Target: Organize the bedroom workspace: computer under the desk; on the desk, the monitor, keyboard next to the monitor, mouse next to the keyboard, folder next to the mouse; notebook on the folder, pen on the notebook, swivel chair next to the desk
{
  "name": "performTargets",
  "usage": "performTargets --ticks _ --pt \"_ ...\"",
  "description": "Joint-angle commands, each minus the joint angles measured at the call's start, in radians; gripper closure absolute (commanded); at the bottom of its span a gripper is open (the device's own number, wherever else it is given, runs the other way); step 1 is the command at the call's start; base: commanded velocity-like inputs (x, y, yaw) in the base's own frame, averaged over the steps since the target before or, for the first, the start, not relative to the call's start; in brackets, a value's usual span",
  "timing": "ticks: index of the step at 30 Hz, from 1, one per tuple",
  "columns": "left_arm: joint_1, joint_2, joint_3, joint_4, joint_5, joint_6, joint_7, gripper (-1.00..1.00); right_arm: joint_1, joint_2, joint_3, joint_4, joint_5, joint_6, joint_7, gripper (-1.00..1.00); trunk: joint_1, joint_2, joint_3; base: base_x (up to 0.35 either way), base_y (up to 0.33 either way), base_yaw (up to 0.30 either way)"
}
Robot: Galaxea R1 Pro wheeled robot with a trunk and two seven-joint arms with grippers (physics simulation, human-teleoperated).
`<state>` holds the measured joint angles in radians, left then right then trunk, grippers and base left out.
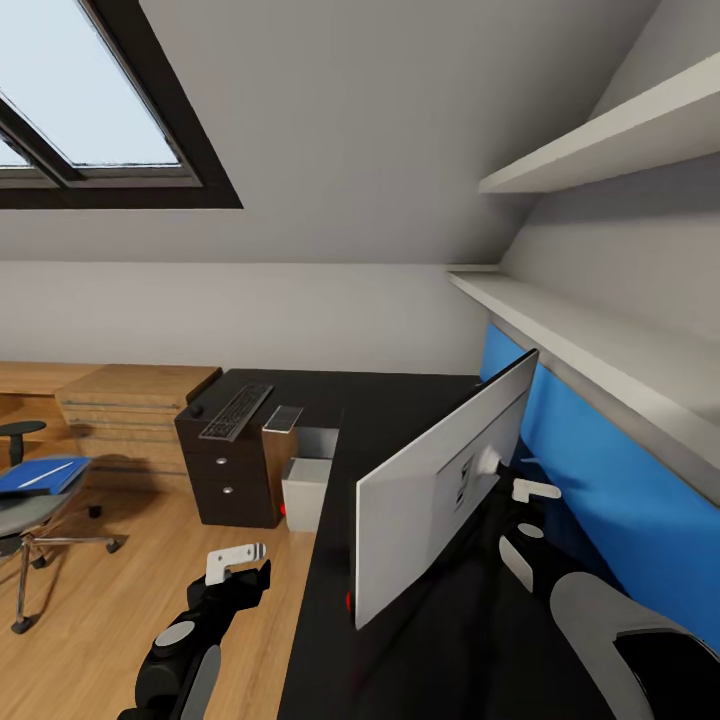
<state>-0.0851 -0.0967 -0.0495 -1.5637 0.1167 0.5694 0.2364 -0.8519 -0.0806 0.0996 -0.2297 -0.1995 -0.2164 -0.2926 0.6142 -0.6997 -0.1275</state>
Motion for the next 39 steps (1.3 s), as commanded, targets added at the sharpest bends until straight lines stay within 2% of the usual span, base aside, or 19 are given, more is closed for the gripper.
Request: performTargets --ticks 1,27,39 --pt "-0.001 0.0 -0.001 -0.001 0.01 0.003 0.009 -1.0 -0.001 -0.001 0.009 0.001 -0.012 -0.005 -0.003 1.0 0.001 -0.001 -0.002 0.199 -0.097 0.0" --pt "-0.001 0.0 -0.002 -0.001 0.009 0.004 0.007 -1.0 -0.001 -0.001 0.009 0.001 -0.012 -0.004 -0.002 1.0 0.001 -0.001 -0.002 0.116 -0.023 0.0" --pt "-0.001 0.0 -0.003 -0.001 0.01 0.004 0.007 -1.0 -0.001 -0.001 0.009 0.001 -0.012 -0.006 -0.002 1.0 0.001 -0.001 -0.002 0.033 0.0 0.0"
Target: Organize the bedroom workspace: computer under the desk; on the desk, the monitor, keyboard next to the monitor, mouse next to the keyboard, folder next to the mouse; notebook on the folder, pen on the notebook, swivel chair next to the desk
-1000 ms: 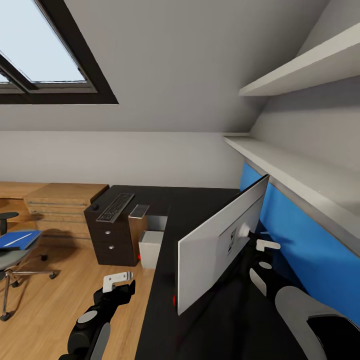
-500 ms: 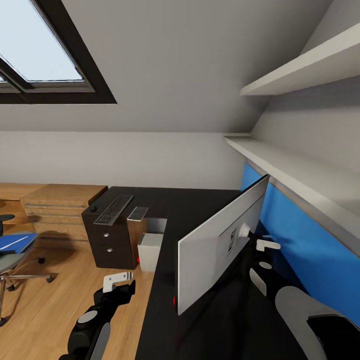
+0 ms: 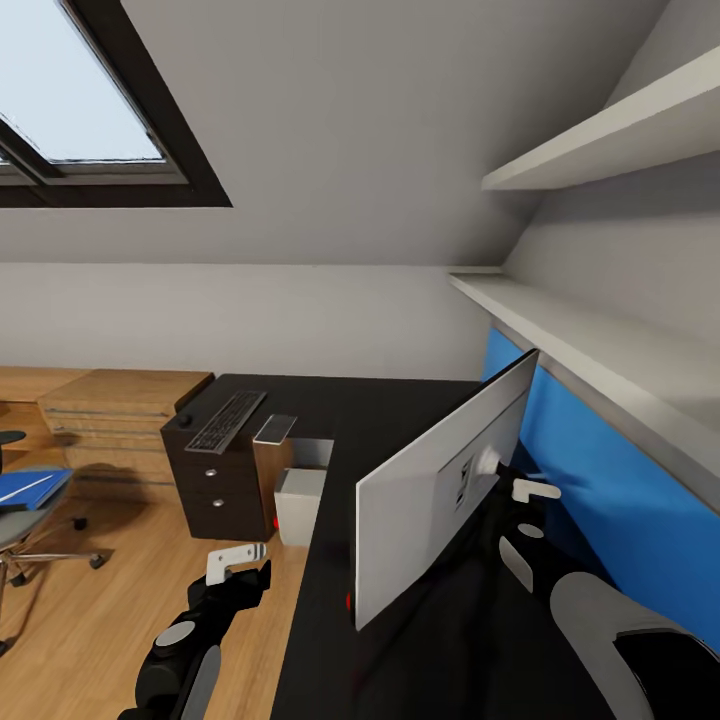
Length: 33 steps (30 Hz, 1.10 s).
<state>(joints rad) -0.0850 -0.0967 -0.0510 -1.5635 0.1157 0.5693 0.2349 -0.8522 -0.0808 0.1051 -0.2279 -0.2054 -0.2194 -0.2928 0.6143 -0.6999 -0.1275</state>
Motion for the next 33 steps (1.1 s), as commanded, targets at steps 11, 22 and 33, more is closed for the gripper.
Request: performTargets --ticks 11,22,33 --pt "-0.001 0.0 -0.001 -0.001 0.011 0.004 0.009 -1.0 -0.001 0.0 0.004 -0.001 -0.006 -0.003 -0.002 1.0 0.001 -0.001 -0.002 0.062 0.0 0.0" --pt "-0.001 0.0 -0.001 -0.001 0.012 0.004 0.009 -1.0 -0.001 -0.001 0.004 -0.001 -0.006 -0.003 -0.002 1.0 0.001 -0.001 -0.002 0.035 0.0 0.0" --pt "-0.001 0.0 -0.001 -0.001 0.012 0.004 0.009 -1.0 -0.001 -0.002 0.004 0.0 -0.005 -0.003 -0.003 1.0 0.001 -0.001 -0.002 0.038 0.0 0.0"
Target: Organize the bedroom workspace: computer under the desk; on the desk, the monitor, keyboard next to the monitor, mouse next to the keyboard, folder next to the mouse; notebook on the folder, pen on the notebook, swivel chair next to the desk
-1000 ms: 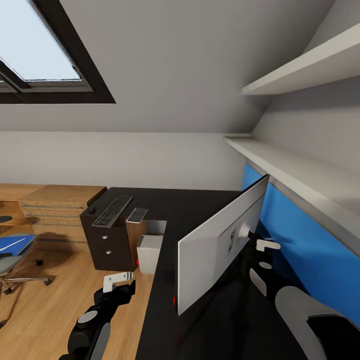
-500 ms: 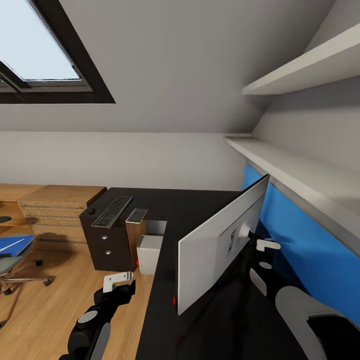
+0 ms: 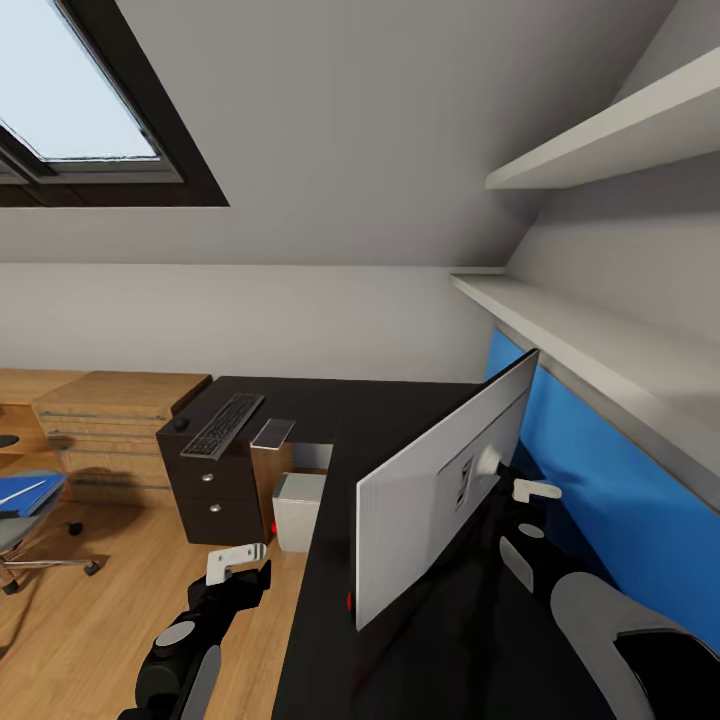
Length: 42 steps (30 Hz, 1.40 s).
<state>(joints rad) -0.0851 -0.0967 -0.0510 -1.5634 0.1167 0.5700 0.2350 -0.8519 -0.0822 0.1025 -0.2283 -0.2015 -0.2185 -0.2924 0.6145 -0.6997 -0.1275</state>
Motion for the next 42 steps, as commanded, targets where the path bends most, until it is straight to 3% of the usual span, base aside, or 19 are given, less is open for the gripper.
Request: performTargets --ticks 1,4,5,42 --pt "-0.001 0.0 -0.001 -0.001 0.011 0.004 0.009 -1.0 -0.001 -0.001 0.006 0.001 -0.009 -0.004 -0.003 1.0 0.0 -0.001 -0.002 0.001 0.0 0.0" --pt "-0.001 0.0 -0.001 -0.001 0.011 0.004 0.009 -1.0 -0.001 0.0 0.006 0.001 -0.009 -0.004 -0.002 1.0 0.0 -0.001 -0.002 0.0 0.0 0.0" --pt "-0.001 0.0 -0.001 -0.001 0.011 0.004 0.009 -1.0 -0.001 0.001 0.006 0.001 -0.009 -0.004 -0.002 -1.0 0.0 -0.001 -0.002 0.0 0.0 0.0" --pt "-0.001 -0.001 0.0 -0.003 0.011 0.004 0.009 -1.0 -0.001 0.002 0.006 0.001 -0.006 -0.003 -0.002 -1.0 0.008 -0.015 -0.008 -0.032 0.0 0.0"
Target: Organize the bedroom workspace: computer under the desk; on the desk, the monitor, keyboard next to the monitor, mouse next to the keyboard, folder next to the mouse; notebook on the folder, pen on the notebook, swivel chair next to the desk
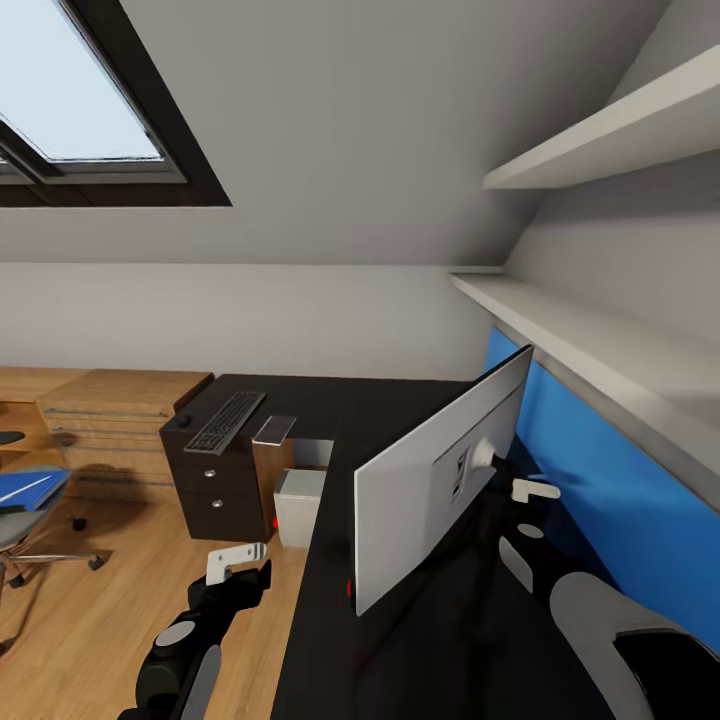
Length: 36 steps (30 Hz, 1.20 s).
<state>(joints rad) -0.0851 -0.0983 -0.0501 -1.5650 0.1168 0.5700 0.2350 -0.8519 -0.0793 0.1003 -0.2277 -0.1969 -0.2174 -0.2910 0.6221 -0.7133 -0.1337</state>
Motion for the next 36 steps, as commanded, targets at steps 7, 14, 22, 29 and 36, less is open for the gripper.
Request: performTargets --ticks 7,14,22,29,36 --pt "-0.001 0.0 -0.001 -0.001 0.011 0.004 0.009 -1.0 -0.001 -0.001 0.009 0.0 -0.01 -0.003 -0.002 -1.0 0.012 -0.023 -0.011 0.0 0.0 0.0" --pt "-0.001 0.0 -0.001 -0.001 0.011 0.005 0.009 -1.0 -0.001 -0.001 0.009 0.0 -0.01 -0.003 -0.002 -1.0 0.016 -0.03 -0.014 0.0 0.0 0.0" --pt "-0.001 0.0 -0.001 -0.001 0.012 0.005 0.009 -1.0 -0.001 -0.001 0.009 0.001 -0.01 -0.003 -0.002 -1.0 0.023 -0.044 -0.021 0.0 0.0 0.0" --pt "-0.001 0.0 -0.001 -0.001 0.011 0.005 0.009 -1.0 -0.001 -0.001 0.009 0.001 -0.01 -0.003 -0.002 -1.0 0.039 -0.072 -0.033 0.0 0.0 0.0" --pt "-0.001 -0.001 -0.002 -0.001 0.009 0.004 0.01 -1.0 -0.001 -0.001 0.01 0.001 -0.011 -0.003 -0.002 -1.0 0.039 -0.072 -0.033 -0.006 0.0 0.0"
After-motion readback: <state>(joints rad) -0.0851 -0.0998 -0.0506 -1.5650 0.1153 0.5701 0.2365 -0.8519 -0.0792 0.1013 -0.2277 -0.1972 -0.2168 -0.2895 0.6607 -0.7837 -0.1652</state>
